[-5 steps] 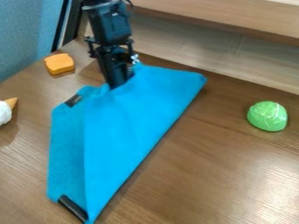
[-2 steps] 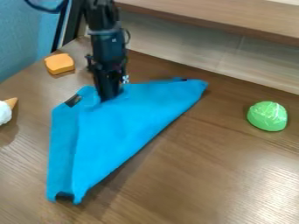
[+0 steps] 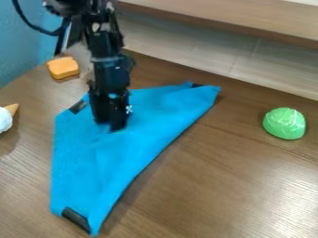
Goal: Cover the white figure from the right to left
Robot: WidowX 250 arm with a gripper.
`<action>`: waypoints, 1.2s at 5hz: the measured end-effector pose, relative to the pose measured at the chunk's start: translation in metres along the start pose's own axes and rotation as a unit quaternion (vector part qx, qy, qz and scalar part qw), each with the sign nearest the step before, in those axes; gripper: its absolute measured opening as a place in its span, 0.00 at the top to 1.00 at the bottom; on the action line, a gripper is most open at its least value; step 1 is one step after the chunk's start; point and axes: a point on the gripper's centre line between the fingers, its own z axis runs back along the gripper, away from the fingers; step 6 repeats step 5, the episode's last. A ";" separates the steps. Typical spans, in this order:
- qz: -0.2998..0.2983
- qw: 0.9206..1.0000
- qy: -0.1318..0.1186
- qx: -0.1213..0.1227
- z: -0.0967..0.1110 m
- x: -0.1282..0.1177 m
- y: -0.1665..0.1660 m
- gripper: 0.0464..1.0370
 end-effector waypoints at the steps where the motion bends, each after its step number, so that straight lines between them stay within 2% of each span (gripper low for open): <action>1: 0.000 1.000 -0.013 0.003 -0.002 -0.004 0.001 0.04; 2: 0.009 0.999 -0.040 -0.007 0.016 -0.008 -0.001 0.04; 4: 0.016 0.993 -0.114 0.010 0.077 -0.008 -0.013 0.04; 5: 0.012 0.992 -0.122 0.013 0.094 0.000 -0.024 0.04; 6: 0.012 0.992 -0.122 0.013 0.094 0.000 -0.024 0.04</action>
